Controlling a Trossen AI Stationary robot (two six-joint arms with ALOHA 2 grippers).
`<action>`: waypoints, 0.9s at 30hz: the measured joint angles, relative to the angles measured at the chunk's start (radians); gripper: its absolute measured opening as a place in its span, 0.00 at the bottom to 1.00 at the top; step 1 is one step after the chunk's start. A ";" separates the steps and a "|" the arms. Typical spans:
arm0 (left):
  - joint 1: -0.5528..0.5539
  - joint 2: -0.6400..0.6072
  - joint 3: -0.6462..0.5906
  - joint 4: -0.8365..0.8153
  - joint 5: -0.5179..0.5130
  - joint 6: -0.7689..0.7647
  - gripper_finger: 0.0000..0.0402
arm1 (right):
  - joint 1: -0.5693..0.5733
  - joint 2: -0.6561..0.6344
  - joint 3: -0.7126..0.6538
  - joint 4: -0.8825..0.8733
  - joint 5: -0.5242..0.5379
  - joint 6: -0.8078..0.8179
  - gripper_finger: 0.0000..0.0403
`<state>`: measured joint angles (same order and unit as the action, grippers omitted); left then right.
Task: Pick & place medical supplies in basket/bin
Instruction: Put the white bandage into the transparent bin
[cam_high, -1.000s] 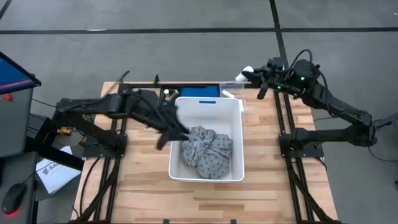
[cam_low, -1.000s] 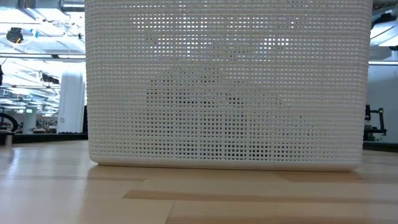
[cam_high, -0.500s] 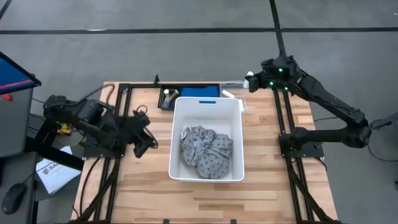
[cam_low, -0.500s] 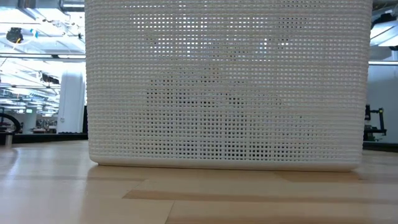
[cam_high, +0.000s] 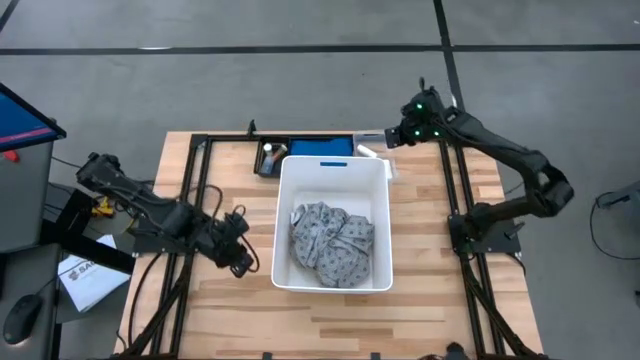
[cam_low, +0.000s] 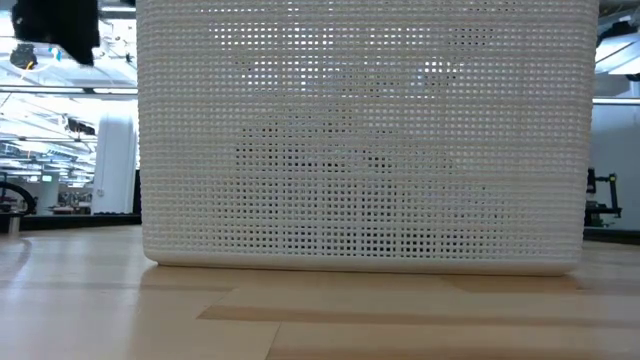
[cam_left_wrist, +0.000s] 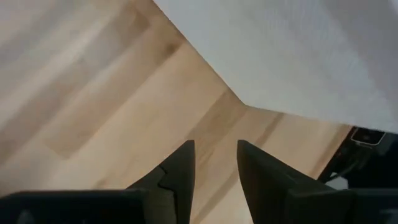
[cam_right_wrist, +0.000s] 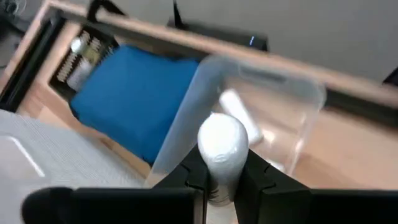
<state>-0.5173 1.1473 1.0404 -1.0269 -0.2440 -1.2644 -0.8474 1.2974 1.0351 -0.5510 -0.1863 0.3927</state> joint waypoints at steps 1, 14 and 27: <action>-0.010 0.000 -0.030 0.041 0.000 -0.018 0.27 | -0.010 0.026 -0.006 0.009 -0.030 0.000 0.08; -0.043 0.000 -0.184 0.304 0.003 -0.110 0.27 | -0.059 0.233 -0.051 0.114 -0.052 -0.101 0.08; -0.043 0.000 -0.185 0.358 -0.011 -0.107 0.28 | -0.058 0.292 -0.050 0.156 -0.109 -0.116 0.37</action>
<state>-0.5606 1.1473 0.8555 -0.6694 -0.2550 -1.3712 -0.9053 1.5898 0.9852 -0.3950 -0.2955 0.2768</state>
